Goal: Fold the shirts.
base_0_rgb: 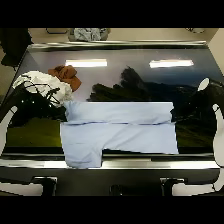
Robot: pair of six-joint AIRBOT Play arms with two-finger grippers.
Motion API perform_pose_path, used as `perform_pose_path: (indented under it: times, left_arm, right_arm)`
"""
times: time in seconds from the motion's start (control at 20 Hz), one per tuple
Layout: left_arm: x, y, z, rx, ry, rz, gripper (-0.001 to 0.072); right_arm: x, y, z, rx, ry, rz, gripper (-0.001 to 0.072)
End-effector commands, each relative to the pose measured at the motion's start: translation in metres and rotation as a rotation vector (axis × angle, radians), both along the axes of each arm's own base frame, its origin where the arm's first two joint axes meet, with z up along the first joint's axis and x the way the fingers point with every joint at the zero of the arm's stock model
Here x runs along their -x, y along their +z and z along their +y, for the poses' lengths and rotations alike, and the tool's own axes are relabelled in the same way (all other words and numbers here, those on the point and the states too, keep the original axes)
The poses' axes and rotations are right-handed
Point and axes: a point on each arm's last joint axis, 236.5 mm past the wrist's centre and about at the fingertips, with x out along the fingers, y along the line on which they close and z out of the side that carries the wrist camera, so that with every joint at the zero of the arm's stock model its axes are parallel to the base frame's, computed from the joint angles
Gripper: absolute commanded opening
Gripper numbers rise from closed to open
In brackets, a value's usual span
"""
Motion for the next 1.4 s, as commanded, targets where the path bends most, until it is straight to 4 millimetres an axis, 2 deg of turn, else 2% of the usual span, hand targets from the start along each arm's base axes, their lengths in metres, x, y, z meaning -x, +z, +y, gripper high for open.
perform_pose_path:
  times: [0.0, 0.1, 0.2, 0.25, 0.3, 0.35, 0.4, 0.5, 0.55, 0.65, 0.8, 0.95, 1.0, 1.05, 1.1, 1.25, 1.35]
  left_arm:
    - [0.009, 0.003, 0.006, 0.005, 0.012, 0.037, 0.0405]
    - [0.008, 0.016, 0.022, 0.008, 0.043, 0.018, 0.0407]
    - [0.013, 0.027, 0.040, 0.007, 0.096, 0.003, 0.0407]
    - [0.022, 0.028, 0.046, 0.009, 0.117, 0.006, 0.0422]
    - [0.037, 0.024, 0.049, 0.015, 0.123, 0.022, 0.0506]
    - [0.057, 0.014, 0.047, 0.021, 0.140, 0.055, 0.0527]
    - [0.078, 0.001, 0.040, 0.040, 0.162, 0.090, 0.0526]
    - [0.118, -0.021, 0.013, 0.128, 0.174, 0.128, 0.0524]
    - [0.136, -0.029, 0.003, 0.155, 0.174, 0.143, 0.0523]
    - [0.164, -0.044, -0.004, 0.156, 0.187, 0.182, 0.0523]
    - [0.187, -0.054, -0.012, 0.181, 0.175, 0.219, 0.0521]
    - [0.183, -0.057, -0.019, 0.206, 0.213, 0.206, 0.0514]
    - [0.180, -0.058, -0.023, 0.219, 0.232, 0.196, 0.0449]
    - [0.176, -0.060, -0.024, 0.220, 0.251, 0.185, 0.0413]
    - [0.174, -0.063, -0.023, 0.210, 0.267, 0.179, 0.0310]
    - [0.172, -0.065, -0.022, 0.204, 0.272, 0.167, 0.0041]
    - [0.172, -0.065, -0.022, 0.209, 0.249, 0.153, 0.0027]
  right_arm:
    - [0.004, 0.008, 0.000, -0.019, 0.018, -0.007, 0.0428]
    - [0.011, 0.028, -0.011, -0.033, -0.003, -0.025, 0.0458]
    - [0.036, 0.046, -0.030, -0.047, -0.067, 0.009, 0.0490]
    - [0.047, 0.048, -0.039, -0.051, -0.106, 0.017, 0.0491]
    - [0.060, 0.045, -0.047, -0.044, -0.144, 0.019, 0.0492]
    - [0.072, 0.038, -0.052, -0.031, -0.171, 0.025, 0.0492]
    - [0.086, 0.028, -0.055, -0.015, -0.188, 0.038, 0.0492]
    - [0.108, 0.008, -0.050, -0.007, -0.198, 0.073, 0.0492]
    - [0.114, 0.002, -0.045, -0.020, -0.193, 0.088, 0.0492]
    - [0.120, -0.003, -0.042, -0.031, -0.189, 0.110, 0.0491]
    - [0.119, -0.004, -0.043, -0.028, -0.187, 0.101, 0.0491]
    - [0.119, -0.004, -0.043, -0.027, -0.187, 0.100, 0.0490]
    - [0.119, -0.004, -0.043, -0.027, -0.186, 0.101, 0.0490]
    - [0.119, -0.004, -0.043, -0.027, -0.186, 0.102, 0.0491]
    - [0.120, -0.005, -0.042, -0.029, -0.186, 0.105, 0.0494]
    - [0.138, -0.016, -0.032, -0.060, -0.175, 0.162, 0.0596]
    - [0.152, -0.026, -0.013, -0.127, -0.180, 0.207, 0.0593]
